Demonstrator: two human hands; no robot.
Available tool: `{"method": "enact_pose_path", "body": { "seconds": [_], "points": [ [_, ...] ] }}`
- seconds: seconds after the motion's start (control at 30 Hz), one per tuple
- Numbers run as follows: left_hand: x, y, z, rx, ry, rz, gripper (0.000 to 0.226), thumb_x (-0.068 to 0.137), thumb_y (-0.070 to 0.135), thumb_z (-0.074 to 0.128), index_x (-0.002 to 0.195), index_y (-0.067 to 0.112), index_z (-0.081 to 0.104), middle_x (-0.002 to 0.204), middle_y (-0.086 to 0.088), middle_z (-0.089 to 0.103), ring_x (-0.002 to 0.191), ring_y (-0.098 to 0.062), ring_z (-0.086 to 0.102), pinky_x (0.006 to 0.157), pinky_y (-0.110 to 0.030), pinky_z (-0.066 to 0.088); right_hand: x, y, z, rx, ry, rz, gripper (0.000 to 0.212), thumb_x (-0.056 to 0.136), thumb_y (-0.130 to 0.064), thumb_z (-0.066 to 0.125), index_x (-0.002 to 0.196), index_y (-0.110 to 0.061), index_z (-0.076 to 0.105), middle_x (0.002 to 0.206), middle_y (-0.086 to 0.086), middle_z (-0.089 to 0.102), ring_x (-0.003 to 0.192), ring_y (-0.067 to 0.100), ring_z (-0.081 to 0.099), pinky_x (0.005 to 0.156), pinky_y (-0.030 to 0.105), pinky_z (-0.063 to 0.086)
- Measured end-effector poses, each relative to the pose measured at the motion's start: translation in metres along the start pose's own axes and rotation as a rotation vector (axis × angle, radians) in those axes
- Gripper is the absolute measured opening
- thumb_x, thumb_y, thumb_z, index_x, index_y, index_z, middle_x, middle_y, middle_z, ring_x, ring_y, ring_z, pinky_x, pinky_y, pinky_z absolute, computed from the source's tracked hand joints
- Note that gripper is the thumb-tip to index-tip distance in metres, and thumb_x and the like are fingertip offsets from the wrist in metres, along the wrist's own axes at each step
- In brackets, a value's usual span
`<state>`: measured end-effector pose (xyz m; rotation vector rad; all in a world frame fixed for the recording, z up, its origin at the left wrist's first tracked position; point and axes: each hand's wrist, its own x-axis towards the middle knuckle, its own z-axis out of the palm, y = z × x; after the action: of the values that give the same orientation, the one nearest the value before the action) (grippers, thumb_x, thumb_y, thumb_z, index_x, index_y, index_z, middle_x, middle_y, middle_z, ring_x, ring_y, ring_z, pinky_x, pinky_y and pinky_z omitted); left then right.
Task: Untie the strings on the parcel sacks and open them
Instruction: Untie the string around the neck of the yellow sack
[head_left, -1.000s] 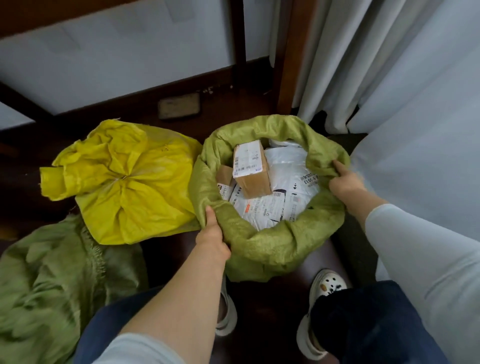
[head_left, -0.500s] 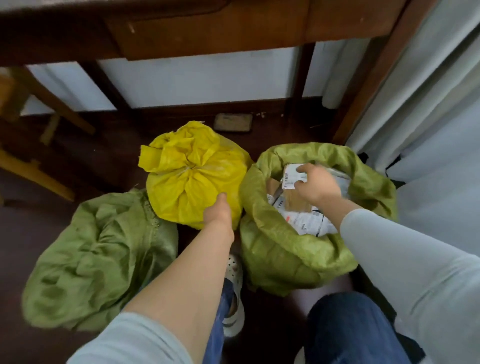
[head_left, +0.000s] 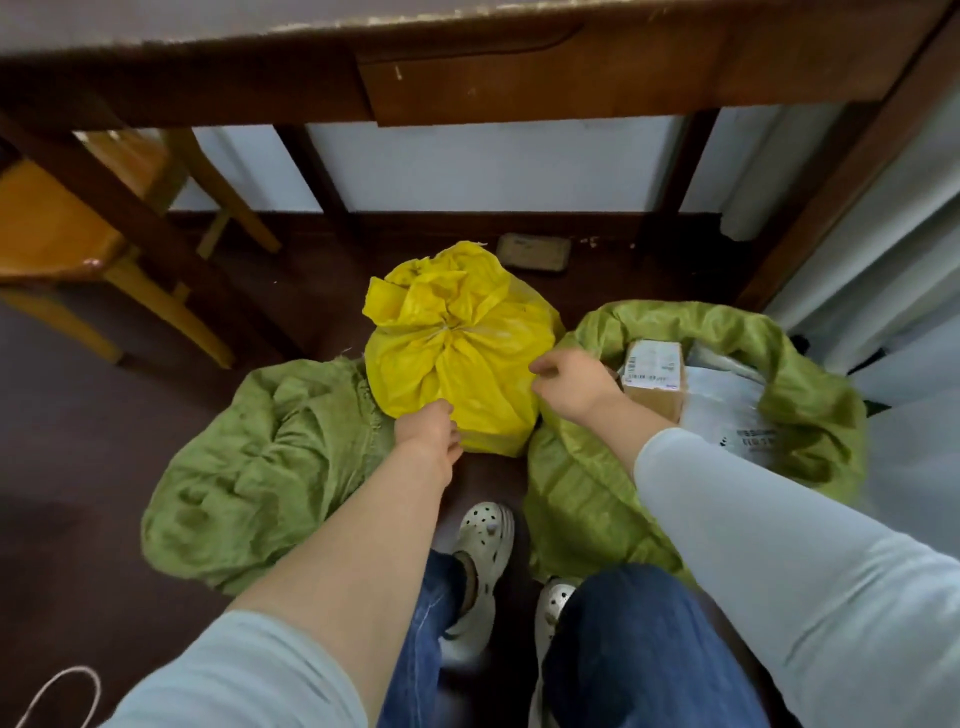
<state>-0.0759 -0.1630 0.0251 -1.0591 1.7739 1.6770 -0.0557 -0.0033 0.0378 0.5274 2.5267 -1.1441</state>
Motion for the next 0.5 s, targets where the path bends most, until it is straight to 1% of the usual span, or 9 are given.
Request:
{"method": "enact_pose_path", "body": {
  "seconds": [0.1,0.13,0.23,0.27,0.3,0.37,0.4,0.47,0.5],
  "points": [
    [0.01,0.006,0.008,0.028,0.024,0.036,0.024,0.09,0.012,0.053,0.068,0.009,0.045,0.068,-0.007,0.046,0.061,-0.02,0.044,0.057,-0.033,0.041,0.008,0.009,-0.003,0.018,0.012,0.024,0.038,0.089,-0.02,0.053,0.127,-0.013,0.055,0.131,0.009,0.056,0.121,0.025,0.051,0.1,0.034,0.043],
    [0.015,0.008,0.011,0.063,0.039,0.063,0.025,0.088,0.011,0.056,0.065,0.009,0.045,0.068,-0.008,0.047,0.064,-0.023,0.046,0.059,-0.034,0.044,0.012,0.012,-0.003,0.016,0.012,0.034,0.039,0.089,-0.02,0.053,0.128,-0.013,0.054,0.131,0.009,0.056,0.121,0.025,0.051,0.101,0.035,0.043],
    [0.033,0.011,0.013,0.22,0.076,0.166,0.02,0.07,0.017,0.066,0.061,0.012,0.048,0.078,-0.013,0.055,0.079,-0.027,0.052,0.084,-0.043,0.051,0.029,0.014,0.006,0.041,0.016,0.08,0.043,0.09,-0.022,0.056,0.131,-0.01,0.05,0.132,0.011,0.055,0.121,0.026,0.051,0.102,0.037,0.042],
    [0.04,0.012,0.012,0.261,0.069,0.2,0.015,0.062,0.02,0.066,0.065,0.012,0.053,0.086,-0.015,0.056,0.083,-0.028,0.053,0.088,-0.045,0.05,0.035,0.013,0.012,0.052,0.018,0.092,0.045,0.09,-0.023,0.057,0.132,-0.009,0.049,0.132,0.012,0.054,0.121,0.027,0.051,0.102,0.037,0.042],
    [0.048,0.012,0.011,0.291,0.067,0.224,0.022,0.061,0.02,0.066,0.079,0.009,0.061,0.095,-0.016,0.058,0.088,-0.03,0.057,0.091,-0.046,0.05,0.043,0.01,0.019,0.058,0.017,0.101,0.047,0.09,-0.024,0.057,0.133,-0.008,0.047,0.132,0.013,0.054,0.121,0.028,0.051,0.102,0.037,0.042],
    [0.068,0.014,0.007,0.355,0.087,0.23,0.048,0.073,0.016,0.067,0.119,0.004,0.057,0.116,-0.018,0.06,0.104,-0.036,0.06,0.093,-0.047,0.049,0.06,0.004,0.035,0.058,0.018,0.11,0.049,0.09,-0.026,0.058,0.134,-0.007,0.046,0.132,0.014,0.053,0.121,0.03,0.051,0.101,0.04,0.042],
    [0.077,0.016,0.004,0.378,0.098,0.247,0.046,0.077,0.014,0.065,0.121,0.003,0.055,0.118,-0.019,0.06,0.107,-0.038,0.06,0.093,-0.047,0.049,0.069,0.0,0.043,0.053,0.02,0.109,0.049,0.09,-0.027,0.058,0.134,-0.007,0.046,0.133,0.015,0.053,0.12,0.031,0.051,0.1,0.041,0.043],
    [0.092,0.02,0.0,0.447,0.114,0.295,0.028,0.08,0.012,0.063,0.107,0.004,0.059,0.115,-0.018,0.059,0.11,-0.037,0.058,0.094,-0.044,0.047,0.086,-0.006,0.059,0.023,0.024,0.105,0.051,0.09,-0.029,0.057,0.135,-0.008,0.045,0.136,0.014,0.051,0.122,0.031,0.049,0.101,0.04,0.042],
    [0.101,0.022,-0.001,0.506,0.128,0.332,0.033,0.081,0.013,0.062,0.112,0.003,0.057,0.123,-0.019,0.055,0.115,-0.035,0.054,0.097,-0.041,0.044,0.095,-0.008,0.068,-0.007,0.028,0.105,0.054,0.09,-0.03,0.058,0.137,-0.009,0.042,0.14,0.014,0.046,0.126,0.031,0.046,0.103,0.039,0.04]
  ]
}}
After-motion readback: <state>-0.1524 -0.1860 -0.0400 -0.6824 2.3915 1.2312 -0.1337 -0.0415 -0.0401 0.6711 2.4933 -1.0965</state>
